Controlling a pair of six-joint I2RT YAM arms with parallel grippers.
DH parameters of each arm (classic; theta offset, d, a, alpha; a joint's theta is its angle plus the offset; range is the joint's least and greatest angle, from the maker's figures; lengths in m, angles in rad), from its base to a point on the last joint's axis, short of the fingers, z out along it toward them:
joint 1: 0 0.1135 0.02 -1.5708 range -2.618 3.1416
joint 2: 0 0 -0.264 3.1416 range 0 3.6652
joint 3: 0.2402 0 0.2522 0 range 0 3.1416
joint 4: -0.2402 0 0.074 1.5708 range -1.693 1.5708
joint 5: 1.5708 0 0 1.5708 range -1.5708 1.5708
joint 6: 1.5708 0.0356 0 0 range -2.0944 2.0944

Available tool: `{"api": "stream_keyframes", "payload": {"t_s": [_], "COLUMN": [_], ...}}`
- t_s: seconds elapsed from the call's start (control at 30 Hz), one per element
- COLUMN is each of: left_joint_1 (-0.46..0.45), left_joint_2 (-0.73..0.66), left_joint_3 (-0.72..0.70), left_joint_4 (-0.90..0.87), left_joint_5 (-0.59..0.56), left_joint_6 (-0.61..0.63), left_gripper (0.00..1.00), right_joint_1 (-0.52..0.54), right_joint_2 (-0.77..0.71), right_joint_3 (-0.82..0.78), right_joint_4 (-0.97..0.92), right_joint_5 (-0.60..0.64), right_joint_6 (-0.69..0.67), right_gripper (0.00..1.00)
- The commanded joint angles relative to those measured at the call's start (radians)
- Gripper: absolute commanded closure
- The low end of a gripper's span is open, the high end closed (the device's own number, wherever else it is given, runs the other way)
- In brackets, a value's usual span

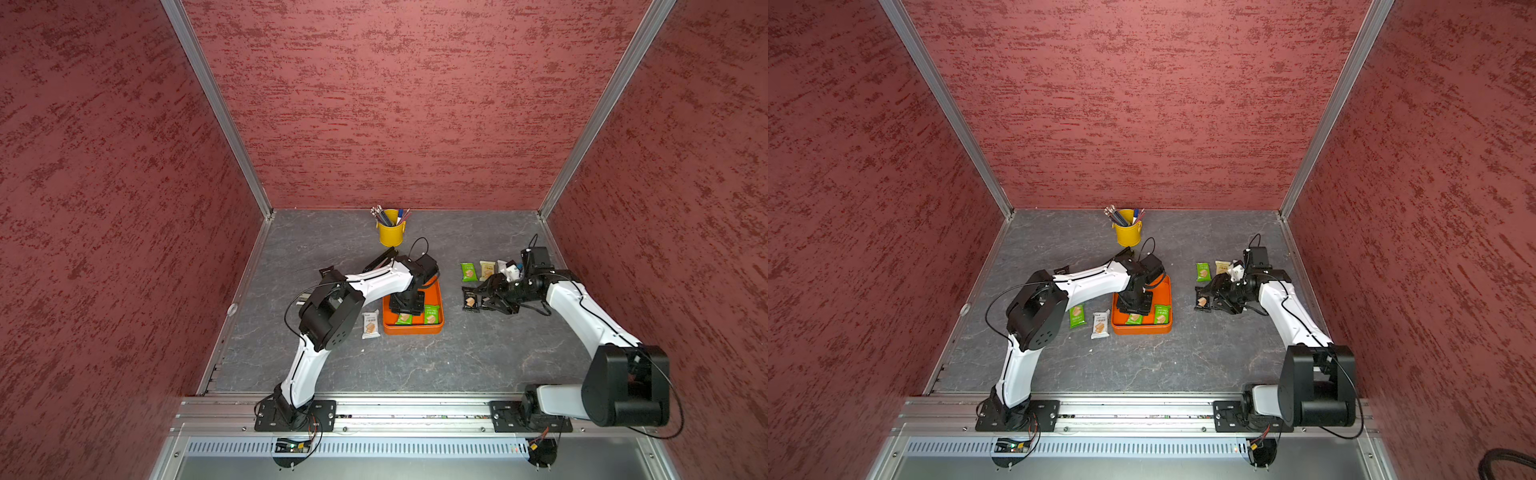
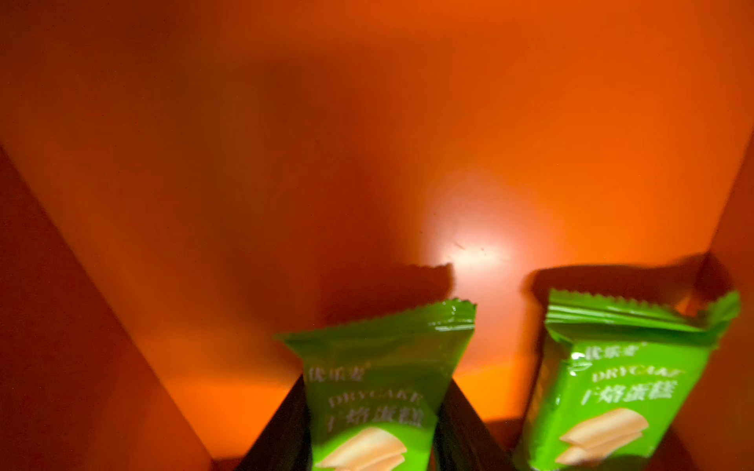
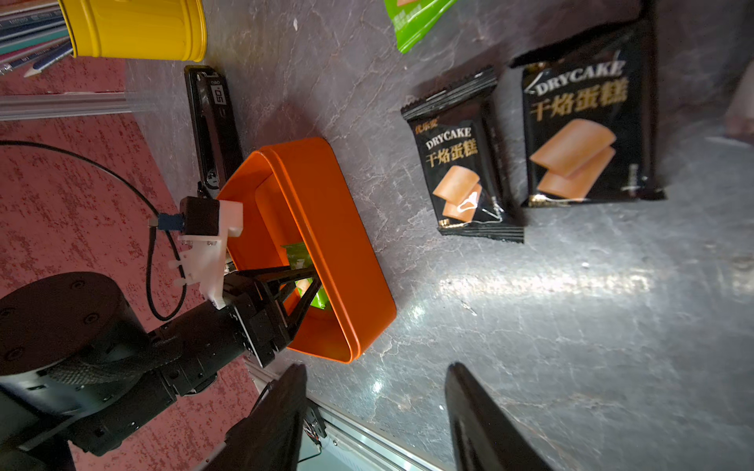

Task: Take the cookies out of the storage box
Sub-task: Pick up the cookie from the storage box, then place the cookie at the center of the board.

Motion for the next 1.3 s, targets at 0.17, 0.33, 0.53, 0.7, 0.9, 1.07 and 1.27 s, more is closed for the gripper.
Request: {"api": "stream_keyframes", "payload": {"t_s": [0.17,0.33,0.53,0.7,0.9,1.07,1.27], "left_joint_1": [0.047,0.1,0.164,0.212,0.325,0.435,0.539], "left_joint_2": [-0.171,-0.265,-0.382,-0.461,-0.556,-0.619,-0.628], "left_joint_3": [-0.018,-0.081,-0.189,-0.295,-0.481,-0.602,-0.702], "left_joint_4": [-0.009,-0.002,-0.009,-0.027,-0.009,0.021,0.072], "left_joint_5": [0.015,0.047,0.039,-0.008,-0.023,-0.006,0.024], "left_joint_6": [-0.025,-0.071,-0.1,-0.12,-0.164,-0.187,-0.205], "left_gripper": [0.54,0.54,0.54,0.55,0.55,0.55,0.54], "right_joint_1": [0.0,0.058,0.122,0.163,0.182,0.186,0.187], "right_joint_2": [0.033,0.085,0.183,0.265,0.327,0.354,0.373], "right_joint_3": [-0.005,0.031,0.099,0.168,0.201,0.211,0.211], "right_joint_4": [0.117,0.177,0.26,0.278,0.311,0.324,0.342], "right_joint_5": [-0.03,-0.034,-0.036,-0.038,-0.048,-0.051,-0.055], "right_joint_6": [0.086,0.118,0.162,0.163,0.172,0.172,0.177], "right_gripper": [0.41,0.41,0.41,0.41,0.42,0.41,0.42]}}
